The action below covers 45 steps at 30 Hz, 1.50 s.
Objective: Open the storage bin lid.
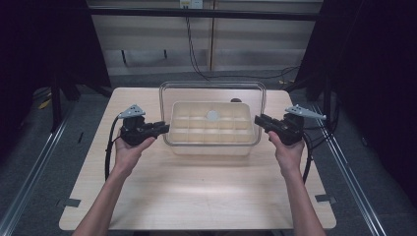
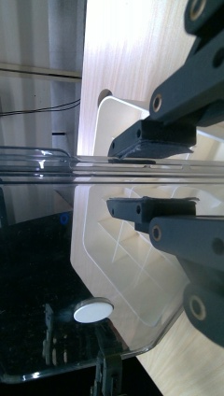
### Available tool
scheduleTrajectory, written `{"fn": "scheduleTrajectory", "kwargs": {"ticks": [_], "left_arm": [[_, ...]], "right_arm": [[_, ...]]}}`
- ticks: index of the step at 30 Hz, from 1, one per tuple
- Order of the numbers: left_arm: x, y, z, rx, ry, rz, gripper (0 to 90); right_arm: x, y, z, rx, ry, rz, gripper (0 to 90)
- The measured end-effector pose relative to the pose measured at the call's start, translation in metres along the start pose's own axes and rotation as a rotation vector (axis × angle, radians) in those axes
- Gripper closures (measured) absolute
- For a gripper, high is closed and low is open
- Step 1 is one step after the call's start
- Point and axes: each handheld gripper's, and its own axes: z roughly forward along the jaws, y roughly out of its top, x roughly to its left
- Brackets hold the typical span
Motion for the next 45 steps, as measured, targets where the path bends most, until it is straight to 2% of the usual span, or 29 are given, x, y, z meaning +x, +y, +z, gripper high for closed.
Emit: {"fn": "scheduleTrajectory", "kwargs": {"ticks": [12, 14, 17, 21, 23, 26, 29, 34, 40, 45], "left_arm": [[-0.005, 0.005, -0.009, -0.012, 0.006, 0.012, 73.0], [-0.005, 0.005, -0.012, -0.022, 0.001, -0.002, 73.0], [-0.008, 0.006, -0.015, -0.016, 0.009, 0.009, 73.0], [-0.011, 0.004, -0.021, -0.019, 0.012, 0.03, 73.2], [-0.013, 0.003, -0.022, -0.011, 0.02, 0.036, 73.1], [-0.016, 0.001, -0.025, 0.01, 0.021, 0.047, 72.9], [-0.019, -0.001, -0.03, 0.011, 0.023, 0.062, 73.4], [-0.019, -0.006, -0.032, 0.029, 0.034, 0.051, 73.3], [-0.021, -0.01, -0.036, 0.031, 0.017, 0.057, 73.4], [-0.024, -0.012, -0.038, 0.035, 0.02, 0.066, 73.3]], "right_arm": [[0.004, 0.004, -0.006, -0.013, 0.011, -0.003, 71.0], [0.005, 0.005, -0.008, -0.015, 0.025, 0.002, 71.1], [0.005, 0.008, -0.01, -0.023, 0.047, 0.008, 71.2], [0.009, 0.008, -0.013, -0.011, 0.048, -0.011, 71.4], [0.011, 0.007, -0.015, -0.008, 0.053, -0.004, 71.6], [0.014, 0.006, -0.018, 0.003, 0.049, -0.023, 71.4], [0.017, 0.003, -0.019, 0.006, 0.055, -0.023, 69.7], [0.021, -0.001, -0.018, 0.033, 0.053, -0.056, 70.1], [0.022, -0.005, -0.022, 0.047, 0.077, -0.037, 71.7], [0.024, -0.009, -0.027, 0.056, 0.086, -0.04, 72.1]]}}
